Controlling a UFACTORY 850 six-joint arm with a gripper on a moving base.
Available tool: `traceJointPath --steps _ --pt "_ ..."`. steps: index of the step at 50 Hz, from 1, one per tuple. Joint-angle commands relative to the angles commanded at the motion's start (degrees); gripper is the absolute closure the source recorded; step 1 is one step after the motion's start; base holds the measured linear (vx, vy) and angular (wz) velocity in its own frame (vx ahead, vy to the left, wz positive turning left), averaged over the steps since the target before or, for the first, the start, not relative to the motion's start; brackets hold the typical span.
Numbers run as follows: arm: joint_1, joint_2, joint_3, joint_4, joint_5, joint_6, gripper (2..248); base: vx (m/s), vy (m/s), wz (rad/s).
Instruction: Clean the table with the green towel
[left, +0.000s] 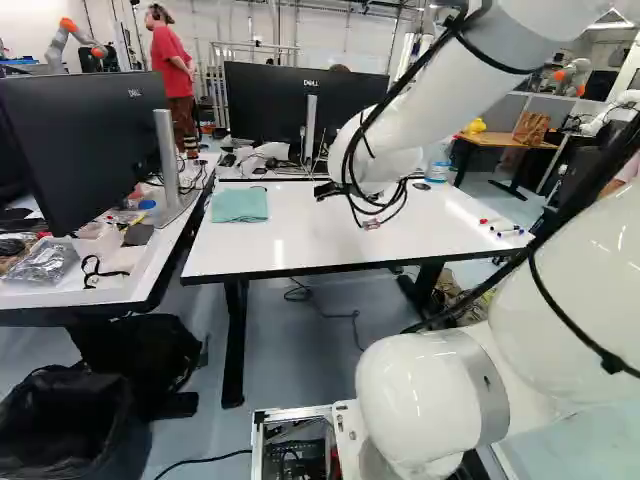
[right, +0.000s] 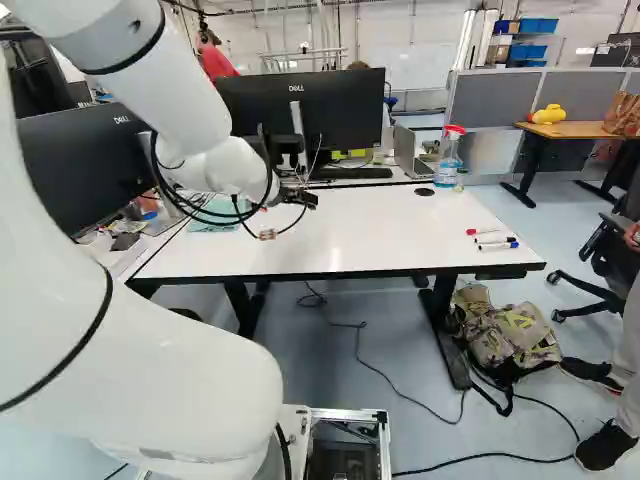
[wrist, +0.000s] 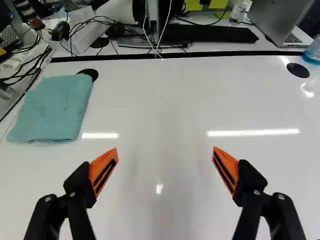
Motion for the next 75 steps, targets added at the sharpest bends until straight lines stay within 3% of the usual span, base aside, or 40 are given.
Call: traceJointPath --steps 37,75 --pt "-0.84 1.62 12.65 -0.28 21.87 0.0 3 0.0 0.0 0.0" --pt "-1.35 2.6 20.33 -0.45 35.15 0.0 3 0.0 0.0 0.0"
